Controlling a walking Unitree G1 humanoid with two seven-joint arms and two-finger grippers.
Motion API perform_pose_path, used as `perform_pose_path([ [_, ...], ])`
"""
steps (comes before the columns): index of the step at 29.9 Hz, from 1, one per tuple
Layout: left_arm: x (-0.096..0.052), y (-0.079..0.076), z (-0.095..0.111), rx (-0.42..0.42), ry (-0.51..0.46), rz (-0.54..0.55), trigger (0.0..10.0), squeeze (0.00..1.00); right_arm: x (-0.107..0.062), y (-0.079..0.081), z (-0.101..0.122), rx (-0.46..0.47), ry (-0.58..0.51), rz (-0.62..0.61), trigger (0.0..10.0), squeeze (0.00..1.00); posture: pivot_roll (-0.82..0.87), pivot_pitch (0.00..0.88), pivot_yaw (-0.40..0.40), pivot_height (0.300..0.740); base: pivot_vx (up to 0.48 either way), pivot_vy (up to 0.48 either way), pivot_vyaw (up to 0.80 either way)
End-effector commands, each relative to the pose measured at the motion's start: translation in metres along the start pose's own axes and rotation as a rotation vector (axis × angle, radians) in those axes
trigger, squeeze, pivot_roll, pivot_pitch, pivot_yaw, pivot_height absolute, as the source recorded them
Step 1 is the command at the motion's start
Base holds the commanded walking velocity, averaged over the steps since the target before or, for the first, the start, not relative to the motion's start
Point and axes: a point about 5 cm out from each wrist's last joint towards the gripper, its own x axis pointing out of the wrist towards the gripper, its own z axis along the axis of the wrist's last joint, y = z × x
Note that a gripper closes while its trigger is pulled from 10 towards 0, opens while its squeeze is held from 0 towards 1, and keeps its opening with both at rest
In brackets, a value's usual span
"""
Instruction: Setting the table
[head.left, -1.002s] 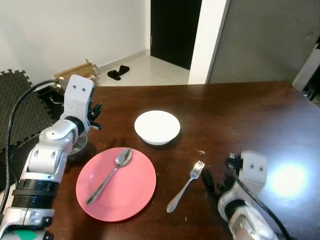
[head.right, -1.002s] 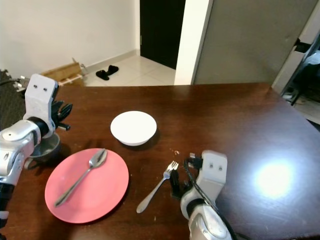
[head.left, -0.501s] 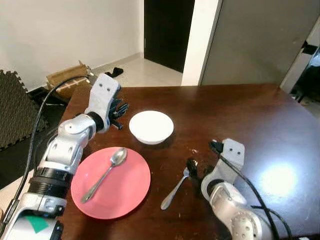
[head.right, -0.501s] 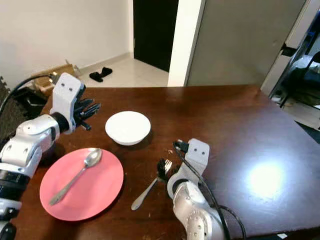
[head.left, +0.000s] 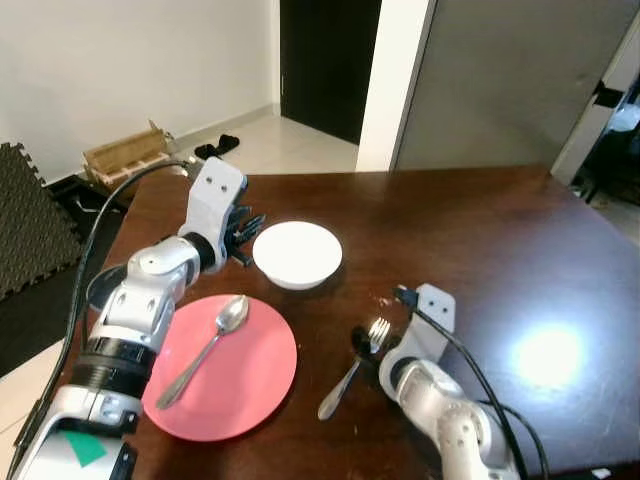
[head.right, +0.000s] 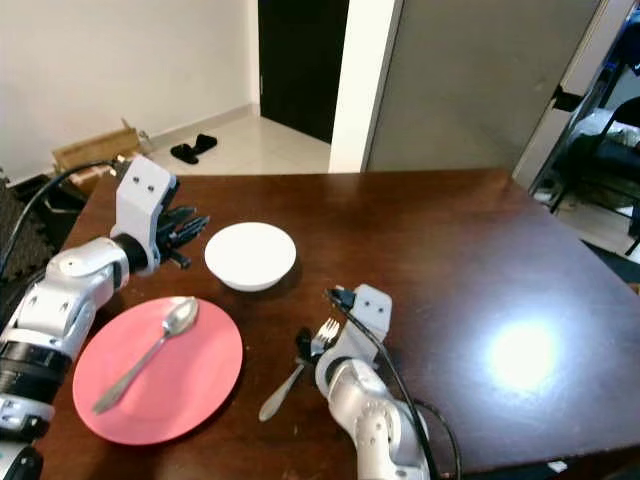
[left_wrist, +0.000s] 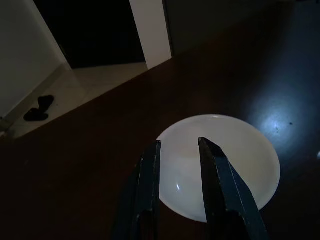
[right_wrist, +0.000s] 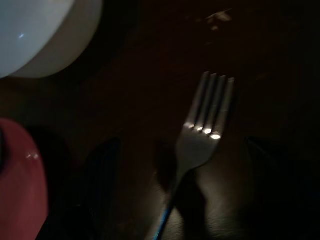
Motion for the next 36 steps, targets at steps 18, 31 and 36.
perform_pose_path([
  [18, 0.0, -0.013, -0.012, -0.057, 0.007, 0.022, 10.0, 0.0, 0.01, 0.022, -0.071, -0.082, 0.337, 0.08, 0.0, 0.0, -0.01, 0.107, -0.051, 0.74, 0.0, 0.0, 0.0],
  [31, -0.004, -0.011, -0.016, -0.078, 0.014, 0.055, 10.0, 0.0, 0.007, -0.011, -0.079, -0.195, 0.373, 0.029, 0.0, 0.0, 0.0, 0.109, -0.061, 0.74, 0.0, 0.0, 0.0],
  [36, -0.004, -0.012, -0.016, -0.08, 0.013, 0.057, 10.0, 0.0, 0.005, -0.023, -0.075, -0.217, 0.366, 0.007, 0.0, 0.0, 0.0, 0.109, -0.061, 0.74, 0.0, 0.0, 0.0],
])
